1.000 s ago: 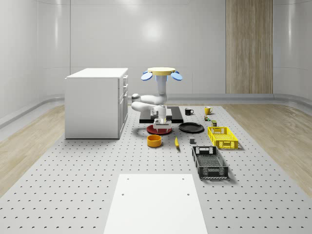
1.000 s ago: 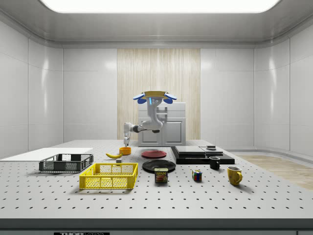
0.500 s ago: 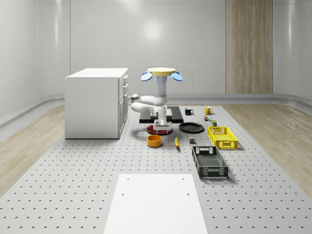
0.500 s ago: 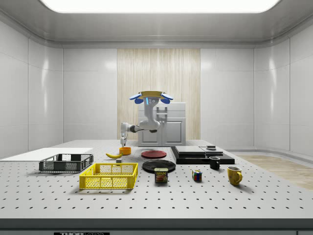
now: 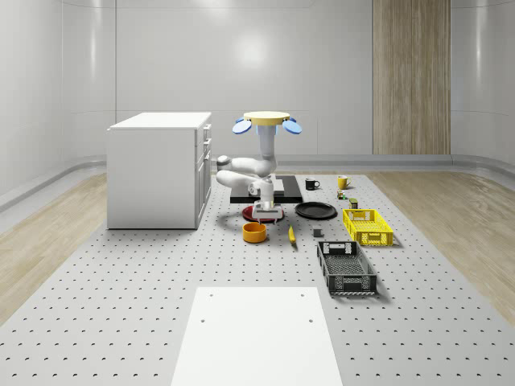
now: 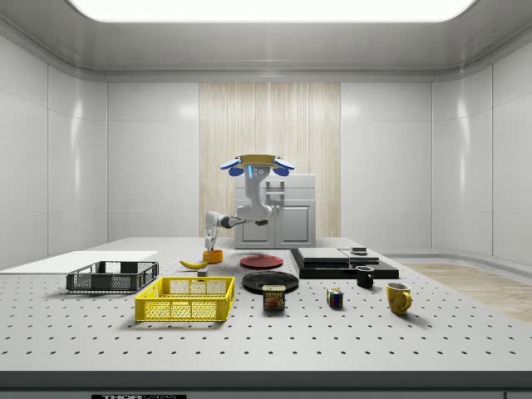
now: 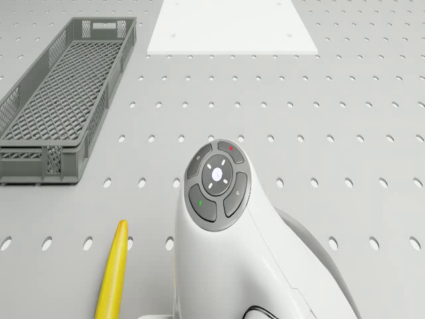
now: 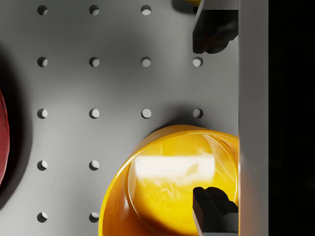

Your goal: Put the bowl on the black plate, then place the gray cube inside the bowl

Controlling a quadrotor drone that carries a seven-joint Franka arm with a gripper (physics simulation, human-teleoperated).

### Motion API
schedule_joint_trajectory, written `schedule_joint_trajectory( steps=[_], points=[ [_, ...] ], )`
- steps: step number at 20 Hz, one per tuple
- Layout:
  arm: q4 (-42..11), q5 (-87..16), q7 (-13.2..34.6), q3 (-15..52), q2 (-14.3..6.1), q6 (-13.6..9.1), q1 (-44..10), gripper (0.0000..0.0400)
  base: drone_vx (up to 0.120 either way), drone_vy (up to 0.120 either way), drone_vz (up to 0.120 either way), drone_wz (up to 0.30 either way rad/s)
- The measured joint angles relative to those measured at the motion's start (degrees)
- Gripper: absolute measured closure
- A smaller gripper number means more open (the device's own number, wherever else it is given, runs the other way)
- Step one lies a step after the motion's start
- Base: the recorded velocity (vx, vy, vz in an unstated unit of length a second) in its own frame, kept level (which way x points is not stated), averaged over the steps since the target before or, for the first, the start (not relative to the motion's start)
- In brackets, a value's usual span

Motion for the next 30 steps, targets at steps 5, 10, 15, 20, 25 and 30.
schedule_joint_trajectory(
  steps=[5, 10, 15, 20, 25, 30],
  points=[
    [0.63, -1.84, -1.13, -2.02, -0.23, 0.98, 0.71, 0.0, 0.0, 0.0, 0.0, 0.0],
    [1.21, -3.42, -1.69, -3.72, -0.26, 1.69, 0.91, 0.0, 0.0, 0.0, 0.0, 0.0],
    [2.19, -4.52, -1.85, -4.84, 0.09, 2.04, 0.29, 0.0, 0.0, 0.0, 0.0, 0.0],
    [3.52, -4.52, -1.8, -4.75, 0.7, 1.92, -0.99, 0.0085, 0.0, 0.0, 0.0, 0.0],
    [3.98, -4.53, -1.81, -4.72, 0.94, 1.86, -1.42, 0.0238, 0.0, 0.0, 0.0, 0.0],
    [4.13, -4.55, -1.82, -4.72, 1.06, 1.8, -1.54, 0.0282, 0.0, 0.0, 0.0, 0.0]
  ],
)
